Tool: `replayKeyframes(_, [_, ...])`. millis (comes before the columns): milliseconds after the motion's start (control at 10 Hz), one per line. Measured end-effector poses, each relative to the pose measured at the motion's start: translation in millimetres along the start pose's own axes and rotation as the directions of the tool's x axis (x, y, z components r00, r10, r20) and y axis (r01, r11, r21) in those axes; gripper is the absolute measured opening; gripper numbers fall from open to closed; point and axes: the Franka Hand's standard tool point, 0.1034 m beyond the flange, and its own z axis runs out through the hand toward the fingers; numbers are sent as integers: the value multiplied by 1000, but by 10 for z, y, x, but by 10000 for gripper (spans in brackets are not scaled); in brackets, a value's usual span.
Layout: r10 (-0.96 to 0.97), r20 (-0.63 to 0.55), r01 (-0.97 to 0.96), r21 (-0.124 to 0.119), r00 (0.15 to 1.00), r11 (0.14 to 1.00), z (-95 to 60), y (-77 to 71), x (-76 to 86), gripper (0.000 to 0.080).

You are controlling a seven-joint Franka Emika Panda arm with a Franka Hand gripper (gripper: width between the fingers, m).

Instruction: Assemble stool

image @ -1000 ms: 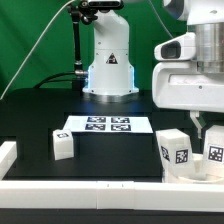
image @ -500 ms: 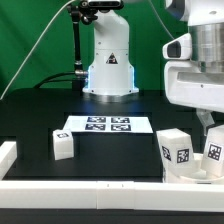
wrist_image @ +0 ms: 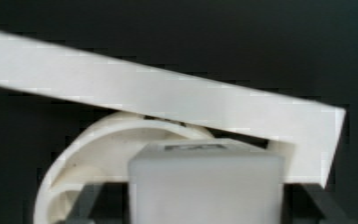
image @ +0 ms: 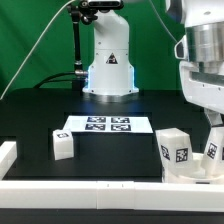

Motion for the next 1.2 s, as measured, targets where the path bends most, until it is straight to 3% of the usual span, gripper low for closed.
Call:
replayKeyframes(200, [216, 28, -217, 48, 976, 975, 4, -16, -34, 338])
replayKeyframes(400, [388, 65, -392, 71, 920, 917, 21, -10, -76, 338])
replayKeyframes(600, [508, 91, -514, 75, 857, 854, 28, -13, -92, 338])
replayKeyframes(900, [608, 112, -616, 62, 786, 785, 29, -14, -61, 338])
replayKeyframes(1000, [622, 120, -631, 58, 774, 774, 33, -8, -70, 413])
replayKeyframes(1100, [610, 123, -619, 57, 783, 783, 37, -2, -92, 413])
replayKeyframes(1200, [566, 116, -574, 52, 816, 817, 29, 6, -88, 567])
